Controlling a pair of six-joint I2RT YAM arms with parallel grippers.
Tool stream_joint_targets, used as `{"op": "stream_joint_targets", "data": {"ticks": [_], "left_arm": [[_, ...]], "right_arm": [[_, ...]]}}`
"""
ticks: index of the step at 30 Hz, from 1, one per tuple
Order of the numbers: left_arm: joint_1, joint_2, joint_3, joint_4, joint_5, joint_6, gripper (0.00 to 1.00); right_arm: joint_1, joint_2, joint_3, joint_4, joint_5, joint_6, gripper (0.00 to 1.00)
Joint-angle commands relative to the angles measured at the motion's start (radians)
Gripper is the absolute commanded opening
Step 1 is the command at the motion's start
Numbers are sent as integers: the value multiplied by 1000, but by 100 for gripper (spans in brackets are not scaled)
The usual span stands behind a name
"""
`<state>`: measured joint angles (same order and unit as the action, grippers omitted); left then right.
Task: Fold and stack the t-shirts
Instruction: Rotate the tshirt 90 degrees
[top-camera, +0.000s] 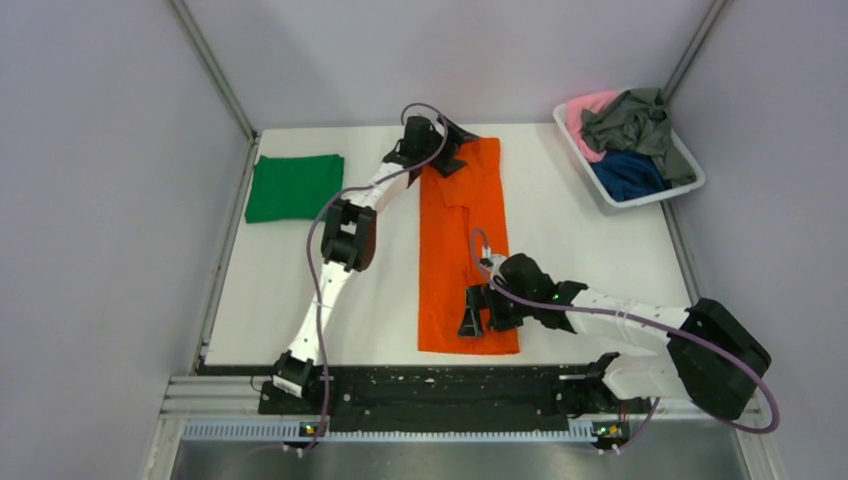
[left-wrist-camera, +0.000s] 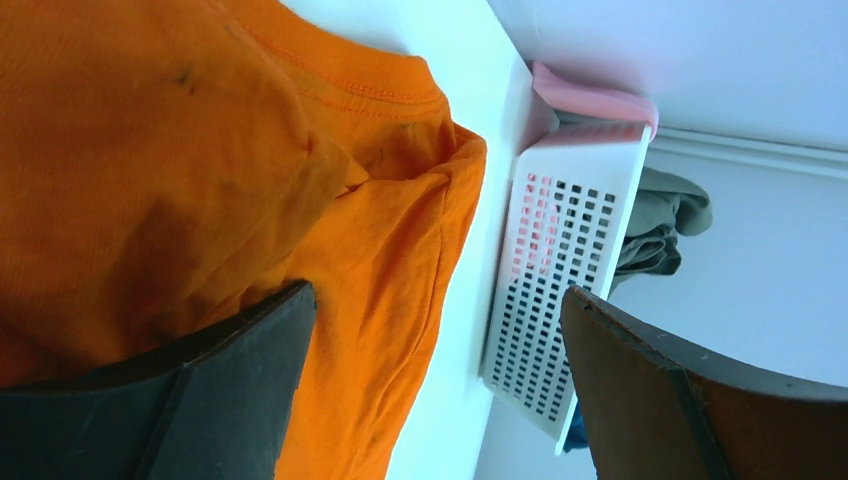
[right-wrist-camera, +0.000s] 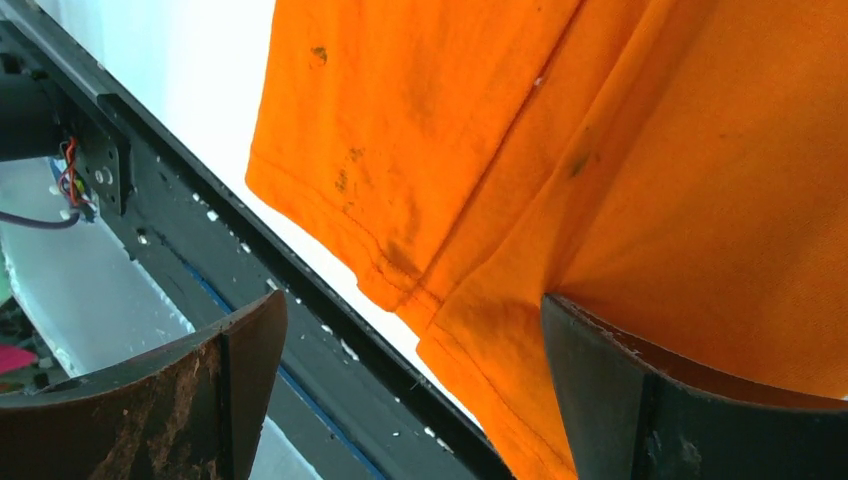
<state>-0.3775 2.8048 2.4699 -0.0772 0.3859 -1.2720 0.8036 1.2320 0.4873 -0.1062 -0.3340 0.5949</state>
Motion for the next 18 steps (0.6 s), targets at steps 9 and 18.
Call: {"op": "stream_joint_targets", "data": {"ticks": [9,18], "left_arm": [[-4,-62,25,-23,-128,32,99],[-48,-742,-482,-153,78,431,99]], "right_arm": [[14,-245,83,-166,264,54,99],[12,-431,48,-309,501,164,99]]}}
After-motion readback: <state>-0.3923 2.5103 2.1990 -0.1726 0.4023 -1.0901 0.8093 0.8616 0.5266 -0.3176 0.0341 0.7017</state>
